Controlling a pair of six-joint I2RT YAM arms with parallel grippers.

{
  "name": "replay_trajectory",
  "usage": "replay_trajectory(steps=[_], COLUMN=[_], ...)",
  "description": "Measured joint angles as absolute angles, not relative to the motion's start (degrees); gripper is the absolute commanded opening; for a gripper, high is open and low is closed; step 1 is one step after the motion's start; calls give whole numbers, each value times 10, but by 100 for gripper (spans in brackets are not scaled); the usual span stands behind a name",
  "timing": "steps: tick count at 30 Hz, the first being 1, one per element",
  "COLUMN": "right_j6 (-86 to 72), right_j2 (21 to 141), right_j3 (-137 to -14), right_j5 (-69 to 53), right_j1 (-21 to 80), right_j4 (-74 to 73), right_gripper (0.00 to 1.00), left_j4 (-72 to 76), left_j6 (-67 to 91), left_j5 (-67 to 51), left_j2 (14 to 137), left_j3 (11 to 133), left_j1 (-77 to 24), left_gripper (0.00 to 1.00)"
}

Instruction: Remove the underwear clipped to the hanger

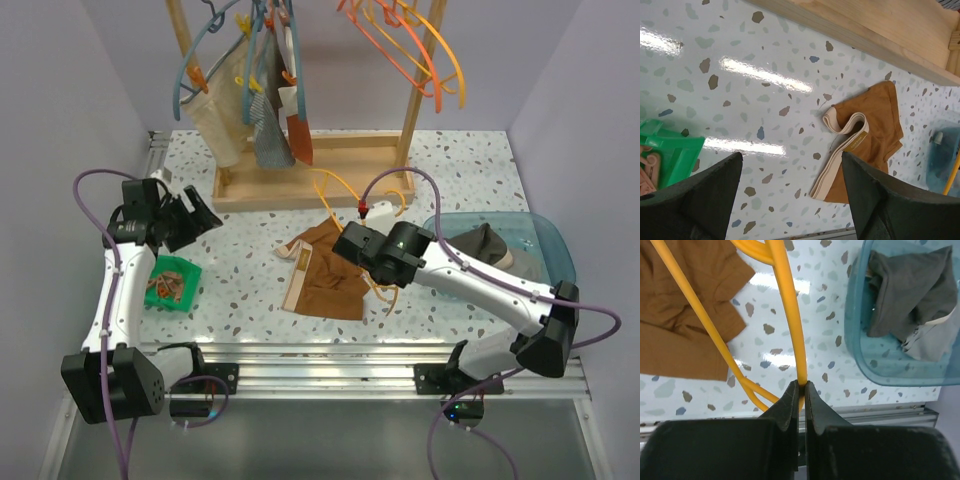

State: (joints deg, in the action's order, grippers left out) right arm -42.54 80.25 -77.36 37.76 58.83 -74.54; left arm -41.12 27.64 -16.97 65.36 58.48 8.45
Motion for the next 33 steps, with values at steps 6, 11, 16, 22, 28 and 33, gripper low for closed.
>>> replay_trajectory(steps=[6, 11, 16, 22, 28, 33], right_j6=[-402, -345, -274, -212, -183, -173], right_j2=[874, 880, 847, 793, 737, 719], right_j3=[-791, -773, -749, -745, -745, -746], right_j5=[425, 377, 265, 135, 59, 30], right_j1=[589, 596, 597, 597, 597, 597], right_j4=[-754, -751, -733, -711, -697, -698], right_gripper=[0, 0, 0, 0, 0, 0], left_j4=[-367, -315, -300, -325, -336, -334], left_j6=[293, 310, 273, 193, 152, 138], left_j5=[-267, -373, -434, -428, -440, -485], left_j2=[649, 661, 684, 719, 719, 685], left_j3=[548, 517, 531, 588, 588, 575], left_j1=[81, 26, -12, -19, -29, -38], left_gripper=[82, 92, 99, 100, 98, 97])
